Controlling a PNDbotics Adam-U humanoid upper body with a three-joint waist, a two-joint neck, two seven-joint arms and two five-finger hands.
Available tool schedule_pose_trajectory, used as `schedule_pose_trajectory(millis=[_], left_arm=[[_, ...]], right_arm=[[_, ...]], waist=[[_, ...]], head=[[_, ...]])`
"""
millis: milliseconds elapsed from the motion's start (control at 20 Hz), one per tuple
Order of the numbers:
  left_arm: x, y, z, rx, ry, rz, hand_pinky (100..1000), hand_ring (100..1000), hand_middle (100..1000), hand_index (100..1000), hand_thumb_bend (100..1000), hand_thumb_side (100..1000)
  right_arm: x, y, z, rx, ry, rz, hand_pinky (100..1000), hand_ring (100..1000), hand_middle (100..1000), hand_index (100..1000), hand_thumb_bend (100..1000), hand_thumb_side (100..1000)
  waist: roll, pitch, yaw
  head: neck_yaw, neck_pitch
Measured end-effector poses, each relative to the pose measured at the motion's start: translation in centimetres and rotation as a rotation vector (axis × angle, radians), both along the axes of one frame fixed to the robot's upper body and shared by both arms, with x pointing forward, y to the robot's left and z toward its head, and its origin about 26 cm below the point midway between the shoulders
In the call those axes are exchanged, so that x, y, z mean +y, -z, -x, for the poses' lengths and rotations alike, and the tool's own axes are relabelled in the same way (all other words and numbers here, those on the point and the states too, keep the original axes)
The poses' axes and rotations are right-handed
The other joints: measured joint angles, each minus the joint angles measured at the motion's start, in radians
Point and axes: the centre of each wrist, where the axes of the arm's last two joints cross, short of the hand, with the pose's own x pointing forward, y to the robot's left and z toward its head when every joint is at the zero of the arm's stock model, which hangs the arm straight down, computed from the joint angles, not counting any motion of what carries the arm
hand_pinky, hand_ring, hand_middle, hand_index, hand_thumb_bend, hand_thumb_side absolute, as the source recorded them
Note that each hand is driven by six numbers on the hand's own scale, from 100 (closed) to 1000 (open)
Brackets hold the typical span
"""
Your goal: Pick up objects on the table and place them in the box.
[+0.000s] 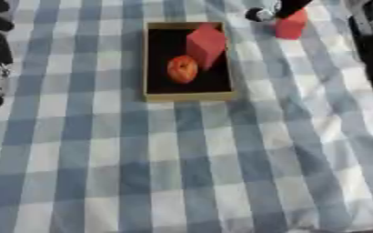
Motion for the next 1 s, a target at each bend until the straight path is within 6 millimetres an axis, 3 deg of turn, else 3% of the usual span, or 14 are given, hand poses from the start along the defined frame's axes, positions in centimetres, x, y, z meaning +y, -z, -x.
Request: schedule_pose_trajectory(millis=[300, 500, 1000], left_arm=[[0.2, -1.1, -0.1, -0.04, 0.003, -0.01, 730, 797, 681, 644, 100, 539], [0.0, -2.0, -0.3, -0.068, 0.014, 0.018, 730, 797, 678, 643, 100, 546], [-0.2, -2.4, -0.3, -0.068, 0.026, 0.052, 729, 797, 676, 642, 100, 544]], right_arm=[[-5.8, 0.1, 1.0, 0.037, 0.12, 0.049, 909, 986, 949, 1000, 454, 498], [-8.9, -0.2, 2.0, 0.047, 0.182, 0.057, 912, 986, 949, 1000, 455, 526], [-11.3, 0.2, 1.4, 0.111, 0.282, 0.033, 916, 989, 945, 1000, 457, 524]], waist=[[-0.001, 0.012, 0.002], [-0.002, 0.017, 0.018], [-0.013, 0.021, 0.041]], head=[[-0.008, -0.004], [-0.018, -0.023], [-0.025, -0.057]])
